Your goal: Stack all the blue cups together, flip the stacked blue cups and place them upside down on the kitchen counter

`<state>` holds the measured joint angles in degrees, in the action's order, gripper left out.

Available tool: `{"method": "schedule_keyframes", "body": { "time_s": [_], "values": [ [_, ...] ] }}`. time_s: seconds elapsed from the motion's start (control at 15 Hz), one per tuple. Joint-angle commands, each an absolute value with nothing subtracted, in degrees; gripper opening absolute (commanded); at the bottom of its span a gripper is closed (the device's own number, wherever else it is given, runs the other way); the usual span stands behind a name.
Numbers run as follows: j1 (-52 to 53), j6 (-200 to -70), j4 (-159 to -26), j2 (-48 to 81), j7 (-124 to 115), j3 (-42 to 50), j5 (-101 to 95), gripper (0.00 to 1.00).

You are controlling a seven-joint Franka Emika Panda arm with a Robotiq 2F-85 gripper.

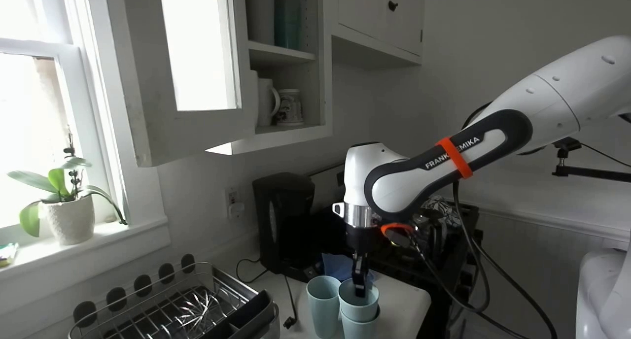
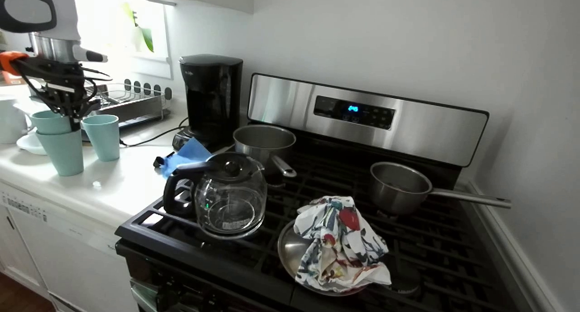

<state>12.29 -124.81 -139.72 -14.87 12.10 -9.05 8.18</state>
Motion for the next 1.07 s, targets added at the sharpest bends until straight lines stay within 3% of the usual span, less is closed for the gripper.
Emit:
{"method": "schedule_keyframes", "body": {
  "time_s": [0.0, 0.07, 0.13, 0.33, 0.47, 0.53, 0.67, 1.0],
  "values": [
    [12.52, -125.73, -140.25, -14.41, 12.49, -9.18, 7.04, 0.29],
    [12.5, -125.13, -140.09, -14.71, 12.47, -9.22, 6.67, 0.22],
    [12.44, -125.02, -140.1, -14.88, 12.35, -9.32, 6.04, 0.35],
    [12.38, -124.54, -139.86, -14.73, 12.17, -9.41, 4.65, 0.54],
    [12.47, -124.68, -139.93, -14.33, 12.41, -9.3, 4.63, 0.16],
    [12.52, -124.71, -139.99, -14.11, 12.61, -9.22, 4.75, 0.14],
    [12.6, -125.07, -140.26, -13.18, 13.16, -9.1, 5.24, 0.01],
    [12.5, -125.6, -140.66, -11.91, 13.81, -8.99, 5.38, 0.02]
  ]
}}
